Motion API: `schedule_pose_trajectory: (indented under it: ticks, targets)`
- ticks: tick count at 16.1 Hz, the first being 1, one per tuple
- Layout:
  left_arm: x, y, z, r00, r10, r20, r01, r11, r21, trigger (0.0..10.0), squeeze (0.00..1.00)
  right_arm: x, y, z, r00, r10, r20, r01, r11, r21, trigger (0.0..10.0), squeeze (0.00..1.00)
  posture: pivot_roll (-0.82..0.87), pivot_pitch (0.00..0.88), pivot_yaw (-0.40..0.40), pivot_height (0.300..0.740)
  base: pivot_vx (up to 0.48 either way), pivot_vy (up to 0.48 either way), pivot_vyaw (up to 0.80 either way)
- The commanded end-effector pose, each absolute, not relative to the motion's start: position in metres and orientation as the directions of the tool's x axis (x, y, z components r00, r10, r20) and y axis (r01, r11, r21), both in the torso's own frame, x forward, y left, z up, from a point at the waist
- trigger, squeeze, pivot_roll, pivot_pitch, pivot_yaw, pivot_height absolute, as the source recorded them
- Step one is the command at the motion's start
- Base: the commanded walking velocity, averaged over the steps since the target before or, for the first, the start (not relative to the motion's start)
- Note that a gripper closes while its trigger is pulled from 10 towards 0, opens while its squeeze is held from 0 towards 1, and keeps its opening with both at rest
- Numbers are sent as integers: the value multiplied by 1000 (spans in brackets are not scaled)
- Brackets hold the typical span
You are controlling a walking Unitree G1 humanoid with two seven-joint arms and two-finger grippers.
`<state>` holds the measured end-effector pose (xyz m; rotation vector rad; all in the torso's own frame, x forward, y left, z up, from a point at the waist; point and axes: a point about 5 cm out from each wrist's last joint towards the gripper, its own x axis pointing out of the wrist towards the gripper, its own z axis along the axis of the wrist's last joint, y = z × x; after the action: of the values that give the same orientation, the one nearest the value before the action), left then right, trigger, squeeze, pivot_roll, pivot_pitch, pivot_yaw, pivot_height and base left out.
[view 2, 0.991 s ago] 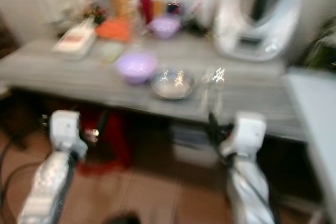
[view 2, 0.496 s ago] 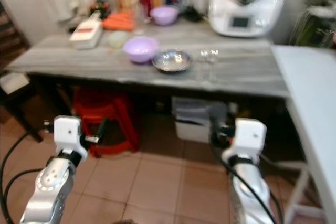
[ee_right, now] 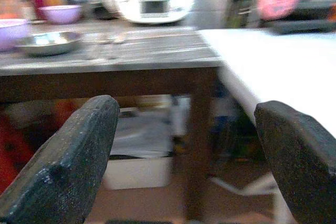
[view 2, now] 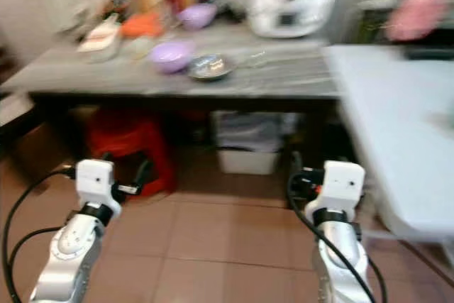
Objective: Setting the table
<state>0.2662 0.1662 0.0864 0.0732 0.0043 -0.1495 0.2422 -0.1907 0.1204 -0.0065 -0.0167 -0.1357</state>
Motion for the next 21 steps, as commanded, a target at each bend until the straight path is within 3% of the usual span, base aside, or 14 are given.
schedule_pose_trajectory:
  ticks: [1,11,21]
  targets:
    - [269,167,91,989,-150,6,149,985,87,10000,0,244,-186,123,992,-122,31,122,992,8,10000,0,-2,0,15,740,0,0,-694]
    - [272,151,88,975,-222,14,220,973,71,10000,0,244,-176,119,998,-64,12,64,998,29,10000,0,-10,0,15,740,0,0,0]
    - [274,150,87,973,-231,6,230,971,67,10000,0,250,-164,121,999,-17,36,18,999,-29,10000,0,-1,0,20,740,0,-284,0]
